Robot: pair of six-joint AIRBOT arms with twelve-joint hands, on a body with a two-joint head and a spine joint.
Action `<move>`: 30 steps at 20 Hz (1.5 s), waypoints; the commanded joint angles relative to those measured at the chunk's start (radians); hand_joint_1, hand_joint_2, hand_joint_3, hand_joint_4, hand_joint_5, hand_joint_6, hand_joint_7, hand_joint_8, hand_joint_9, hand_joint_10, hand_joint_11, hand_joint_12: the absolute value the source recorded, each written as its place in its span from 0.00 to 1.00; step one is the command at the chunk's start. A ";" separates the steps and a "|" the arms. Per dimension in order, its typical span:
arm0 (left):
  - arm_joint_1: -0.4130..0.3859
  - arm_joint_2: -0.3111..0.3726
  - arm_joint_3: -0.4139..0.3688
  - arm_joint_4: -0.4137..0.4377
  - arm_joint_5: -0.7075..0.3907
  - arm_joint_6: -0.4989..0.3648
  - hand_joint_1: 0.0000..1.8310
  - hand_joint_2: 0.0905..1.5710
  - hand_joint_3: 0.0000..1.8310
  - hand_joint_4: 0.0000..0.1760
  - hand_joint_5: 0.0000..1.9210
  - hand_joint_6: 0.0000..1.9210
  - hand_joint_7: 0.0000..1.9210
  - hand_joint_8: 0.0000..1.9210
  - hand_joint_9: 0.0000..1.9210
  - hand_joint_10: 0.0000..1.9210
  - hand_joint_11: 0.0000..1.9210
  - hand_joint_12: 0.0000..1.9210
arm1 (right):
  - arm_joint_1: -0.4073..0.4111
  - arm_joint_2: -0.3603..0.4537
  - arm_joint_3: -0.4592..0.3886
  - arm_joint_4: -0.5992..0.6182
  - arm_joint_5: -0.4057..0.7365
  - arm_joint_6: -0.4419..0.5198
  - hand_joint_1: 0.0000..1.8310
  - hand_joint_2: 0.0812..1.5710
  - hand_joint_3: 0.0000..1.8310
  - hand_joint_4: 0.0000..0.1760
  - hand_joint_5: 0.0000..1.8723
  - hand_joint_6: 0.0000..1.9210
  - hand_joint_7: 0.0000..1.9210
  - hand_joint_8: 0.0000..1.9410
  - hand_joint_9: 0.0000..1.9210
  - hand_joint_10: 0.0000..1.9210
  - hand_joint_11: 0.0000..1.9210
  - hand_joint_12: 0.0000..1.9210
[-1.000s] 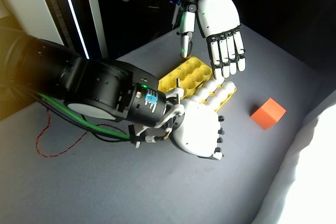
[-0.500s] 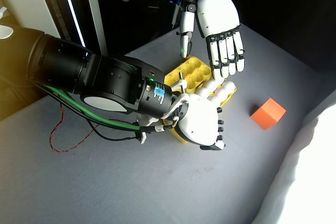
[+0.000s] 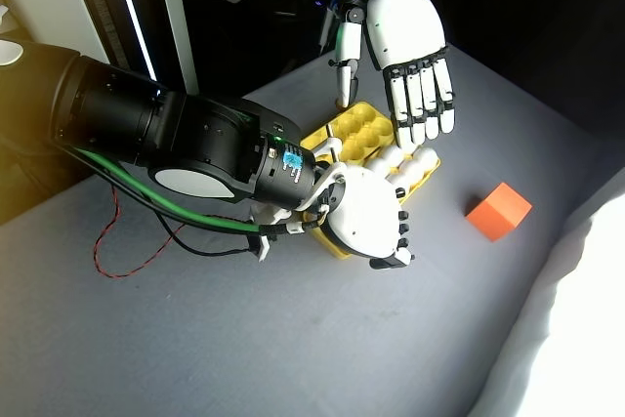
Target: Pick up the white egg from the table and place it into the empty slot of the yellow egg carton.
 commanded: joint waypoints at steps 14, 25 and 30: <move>-0.011 0.011 0.001 0.059 0.004 0.001 0.10 0.85 0.00 0.00 0.12 0.00 0.13 0.00 0.11 0.00 0.00 0.15 | 0.024 0.057 -0.024 -0.056 0.062 -0.008 0.60 0.67 0.00 0.00 0.31 0.01 0.34 0.00 0.28 0.13 0.07 0.70; -0.006 0.017 -0.016 0.057 -0.023 0.000 0.09 0.86 0.00 0.00 0.10 0.00 0.11 0.00 0.09 0.00 0.00 0.13 | 0.135 0.368 -0.261 -0.157 0.148 -0.045 0.32 0.78 0.01 0.00 0.13 0.00 0.16 0.00 0.12 0.06 0.00 0.55; -0.003 0.017 -0.018 0.056 -0.031 0.000 0.09 0.86 0.00 0.00 0.10 0.00 0.11 0.00 0.09 0.00 0.00 0.13 | 0.008 0.578 -0.465 -0.157 0.189 -0.052 0.29 0.78 0.00 0.00 0.08 0.00 0.11 0.00 0.10 0.03 0.00 0.49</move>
